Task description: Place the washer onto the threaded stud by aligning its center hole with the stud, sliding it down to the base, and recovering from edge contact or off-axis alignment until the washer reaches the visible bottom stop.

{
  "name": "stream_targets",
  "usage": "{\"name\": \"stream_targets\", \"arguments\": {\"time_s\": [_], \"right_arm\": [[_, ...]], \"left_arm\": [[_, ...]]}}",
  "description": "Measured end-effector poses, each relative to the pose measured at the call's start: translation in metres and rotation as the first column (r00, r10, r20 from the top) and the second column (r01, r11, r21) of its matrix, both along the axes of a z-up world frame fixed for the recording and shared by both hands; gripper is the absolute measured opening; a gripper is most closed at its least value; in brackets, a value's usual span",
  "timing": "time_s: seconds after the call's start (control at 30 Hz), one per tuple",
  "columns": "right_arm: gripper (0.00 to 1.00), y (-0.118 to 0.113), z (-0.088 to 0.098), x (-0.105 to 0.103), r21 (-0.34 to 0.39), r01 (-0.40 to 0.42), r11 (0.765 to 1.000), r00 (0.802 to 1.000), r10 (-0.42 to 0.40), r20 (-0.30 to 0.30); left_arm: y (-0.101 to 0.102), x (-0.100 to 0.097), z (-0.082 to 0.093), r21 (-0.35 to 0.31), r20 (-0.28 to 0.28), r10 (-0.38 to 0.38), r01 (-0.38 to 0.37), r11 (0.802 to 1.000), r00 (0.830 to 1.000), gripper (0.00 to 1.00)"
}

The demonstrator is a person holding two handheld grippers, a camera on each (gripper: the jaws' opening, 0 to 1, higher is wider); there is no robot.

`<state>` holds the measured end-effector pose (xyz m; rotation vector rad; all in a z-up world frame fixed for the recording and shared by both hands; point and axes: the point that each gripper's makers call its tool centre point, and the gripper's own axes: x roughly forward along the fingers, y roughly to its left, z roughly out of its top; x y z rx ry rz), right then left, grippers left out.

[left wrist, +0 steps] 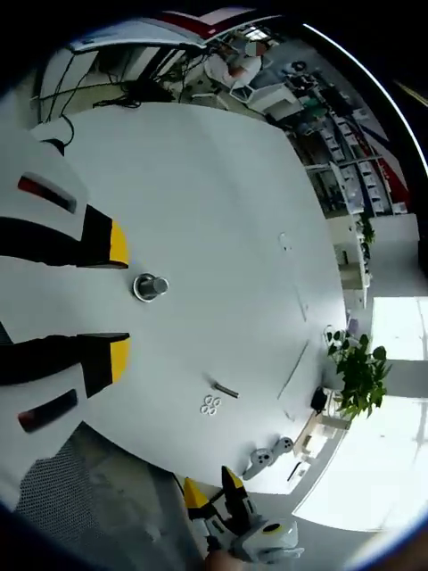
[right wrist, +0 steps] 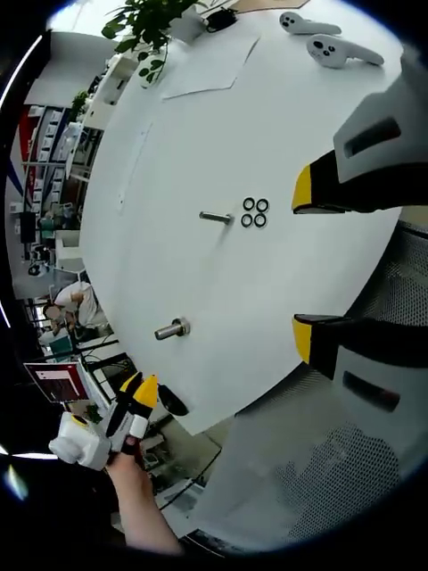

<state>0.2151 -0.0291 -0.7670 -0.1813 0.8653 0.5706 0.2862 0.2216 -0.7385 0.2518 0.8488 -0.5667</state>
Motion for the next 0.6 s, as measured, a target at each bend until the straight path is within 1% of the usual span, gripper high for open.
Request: {"name": "stream_targets", "arguments": {"time_s": [0.1,0.17,0.2,0.3,0.4,0.47,0.6], "right_arm": [[0.47,0.001,0.000,-0.001,-0.004,-0.007,1.000,1.000,0.007,-0.001],[0.47,0.001,0.001,0.000,-0.004,-0.007,1.000,1.000,0.007,0.006],[0.46,0.001,0.002,0.000,-0.002,-0.005,1.000,1.000,0.005,0.009],[0.46,0.001,0.002,0.002,0.005,-0.002,1.000,1.000,0.002,0.010],[0.46,0.001,0.003,0.002,0.006,-0.001,1.000,1.000,0.001,0.014],[0.46,0.000,0.004,0.003,0.007,0.001,1.000,1.000,-0.001,0.018],[0.46,0.000,0.004,0.003,0.009,0.008,1.000,1.000,-0.008,0.017]], "left_arm": [[-0.001,-0.013,0.011,-0.033,0.013,0.035,-0.034,0.999,0.999,0.27],[-0.002,-0.018,0.020,-0.055,0.040,0.054,-0.051,0.997,0.998,0.28],[-0.003,-0.021,0.022,-0.060,0.043,0.056,-0.053,0.997,0.998,0.27],[-0.002,-0.030,0.027,-0.074,0.056,0.073,-0.069,0.995,0.996,0.27],[-0.003,-0.040,0.031,-0.114,0.062,0.104,-0.096,0.989,0.993,0.28],[-0.005,-0.047,0.035,-0.128,0.074,0.116,-0.106,0.986,0.991,0.28],[-0.010,-0.055,0.038,-0.180,0.083,0.142,-0.125,0.976,0.986,0.27]]}}
